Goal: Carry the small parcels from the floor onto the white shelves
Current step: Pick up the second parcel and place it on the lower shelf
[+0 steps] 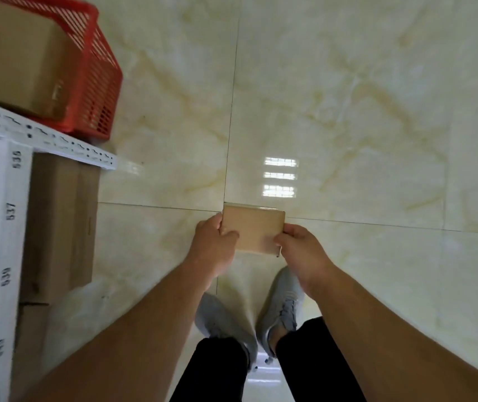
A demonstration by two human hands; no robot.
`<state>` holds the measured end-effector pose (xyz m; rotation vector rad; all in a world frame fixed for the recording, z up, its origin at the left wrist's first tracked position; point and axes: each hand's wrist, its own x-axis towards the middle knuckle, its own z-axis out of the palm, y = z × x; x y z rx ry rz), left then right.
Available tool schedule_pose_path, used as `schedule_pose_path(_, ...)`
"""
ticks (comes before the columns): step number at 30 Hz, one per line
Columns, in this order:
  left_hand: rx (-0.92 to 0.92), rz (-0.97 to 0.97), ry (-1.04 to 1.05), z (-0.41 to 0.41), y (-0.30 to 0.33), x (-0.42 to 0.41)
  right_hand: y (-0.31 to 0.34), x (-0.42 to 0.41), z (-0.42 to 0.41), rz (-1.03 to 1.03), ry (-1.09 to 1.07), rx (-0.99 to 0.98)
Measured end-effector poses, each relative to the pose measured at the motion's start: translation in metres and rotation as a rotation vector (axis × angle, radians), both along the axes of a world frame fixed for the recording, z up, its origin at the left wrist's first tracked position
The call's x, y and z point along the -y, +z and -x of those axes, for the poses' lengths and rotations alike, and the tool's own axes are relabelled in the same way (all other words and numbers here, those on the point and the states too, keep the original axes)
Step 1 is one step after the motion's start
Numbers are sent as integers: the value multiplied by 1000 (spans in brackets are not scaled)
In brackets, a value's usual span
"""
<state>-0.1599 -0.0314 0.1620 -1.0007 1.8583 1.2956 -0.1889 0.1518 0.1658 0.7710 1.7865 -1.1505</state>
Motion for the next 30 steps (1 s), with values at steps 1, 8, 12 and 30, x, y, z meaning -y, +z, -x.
schedule_pose_path(1,-29,-2,7,6,33,3,35,2,7,1,5,-25)
schedule_pose_path(8,-289,-29,107,37,298,18,278,11,44,55,-76,-268)
schedule_pose_path(12,-411,-34,176,41,420,25,405,17,47,89,-70,-389)
schedule_pose_path(30,-665,-77,246,97,619,9,602,5,100,203,-279,-710)
